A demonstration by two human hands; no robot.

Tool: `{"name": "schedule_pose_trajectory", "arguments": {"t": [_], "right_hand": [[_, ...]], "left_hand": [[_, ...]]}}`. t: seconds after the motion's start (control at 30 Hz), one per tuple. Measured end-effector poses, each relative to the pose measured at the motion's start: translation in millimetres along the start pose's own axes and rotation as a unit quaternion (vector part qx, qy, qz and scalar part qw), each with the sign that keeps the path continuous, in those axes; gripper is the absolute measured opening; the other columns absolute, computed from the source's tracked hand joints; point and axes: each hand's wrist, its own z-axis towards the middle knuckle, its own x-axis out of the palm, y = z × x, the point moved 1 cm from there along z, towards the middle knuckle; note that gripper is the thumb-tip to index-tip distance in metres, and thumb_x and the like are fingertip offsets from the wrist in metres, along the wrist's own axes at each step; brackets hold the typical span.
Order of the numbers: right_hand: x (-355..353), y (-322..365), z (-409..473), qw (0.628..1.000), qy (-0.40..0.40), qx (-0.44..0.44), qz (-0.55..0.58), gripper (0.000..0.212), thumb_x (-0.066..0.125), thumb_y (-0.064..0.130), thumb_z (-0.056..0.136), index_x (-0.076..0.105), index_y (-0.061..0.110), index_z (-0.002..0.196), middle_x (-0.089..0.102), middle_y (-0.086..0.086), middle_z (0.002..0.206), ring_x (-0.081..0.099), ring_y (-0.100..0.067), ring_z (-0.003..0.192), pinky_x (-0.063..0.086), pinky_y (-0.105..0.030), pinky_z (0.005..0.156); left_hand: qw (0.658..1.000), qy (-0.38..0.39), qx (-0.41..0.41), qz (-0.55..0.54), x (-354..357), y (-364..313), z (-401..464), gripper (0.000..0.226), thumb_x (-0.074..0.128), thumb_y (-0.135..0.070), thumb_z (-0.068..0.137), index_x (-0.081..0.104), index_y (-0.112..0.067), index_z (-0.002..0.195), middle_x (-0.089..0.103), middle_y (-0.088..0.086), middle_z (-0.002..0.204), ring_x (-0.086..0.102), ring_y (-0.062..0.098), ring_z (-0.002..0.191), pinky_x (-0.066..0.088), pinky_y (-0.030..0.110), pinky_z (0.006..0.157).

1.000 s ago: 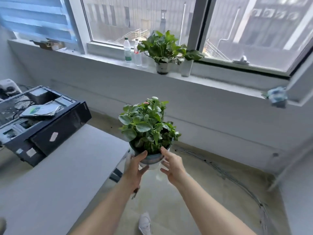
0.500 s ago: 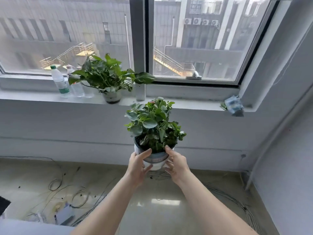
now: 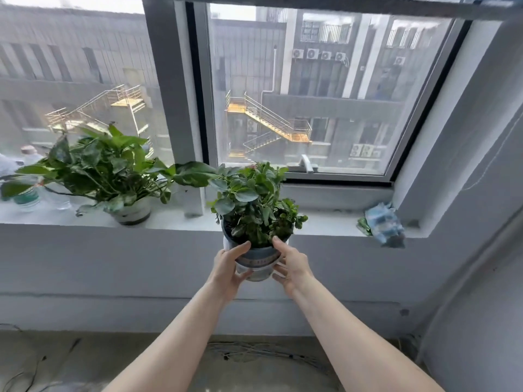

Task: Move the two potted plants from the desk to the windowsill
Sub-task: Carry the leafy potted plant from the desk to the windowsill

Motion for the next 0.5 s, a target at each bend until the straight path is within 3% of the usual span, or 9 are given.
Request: {"name": "schedule_pose_trajectory", "arguments": {"t": [0.13,0.2,0.33,0.4,0.5], "right_hand": [[7,32,51,1.000,-0.007,-0.001,-0.006,0.060,0.078,0.037,0.074,0.060,0.002,0.120,0.069,-0.013,0.111,0.064,-0.026,0.099,0.049,-0.041,0.088],[11,44,74,1.000,-0.015,0.000,-0.003,0.062,0.078,0.038,0.074,0.060,0.002,0.121,0.069,-0.014,0.114,0.064,-0.027,0.102,0.048,-0.040,0.085],[19,63,111,1.000,-0.023,0.002,0.017,0.055,0.077,0.036,0.075,0.064,0.001,0.115,0.070,-0.012,0.103,0.065,-0.024,0.093,0.049,-0.037,0.080],[23,68,123,0.999,-0.026,0.007,0.025,0.050,0.077,0.035,0.076,0.066,0.001,0.110,0.070,-0.011,0.096,0.065,-0.023,0.088,0.051,-0.038,0.082],[29,74,138,0.999,-0.031,0.019,0.035,0.044,0.077,0.033,0.077,0.067,0.003,0.106,0.069,-0.010,0.092,0.063,-0.021,0.084,0.051,-0.041,0.092]], "left_hand": [[1.000,-0.009,0.000,0.001,26,-22,43,0.026,0.070,-0.010,0.082,0.063,-0.011,0.107,0.068,0.010,0.107,0.061,0.024,0.103,0.050,0.043,0.092],[1.000,-0.015,-0.003,0.006,35,-32,67,0.030,0.071,-0.011,0.081,0.063,-0.009,0.110,0.068,0.011,0.107,0.060,0.026,0.105,0.047,0.046,0.098],[0.999,-0.017,-0.013,0.028,49,-52,103,0.021,0.070,-0.011,0.083,0.063,-0.009,0.102,0.065,0.009,0.103,0.059,0.021,0.095,0.047,0.047,0.098],[0.999,-0.017,-0.017,0.025,53,-58,115,0.011,0.068,-0.007,0.085,0.064,-0.009,0.095,0.065,0.009,0.098,0.059,0.020,0.091,0.049,0.047,0.096],[0.999,-0.018,-0.023,0.017,56,-64,130,0.005,0.066,-0.005,0.086,0.066,-0.008,0.090,0.066,0.009,0.093,0.058,0.020,0.089,0.054,0.041,0.079]]}}
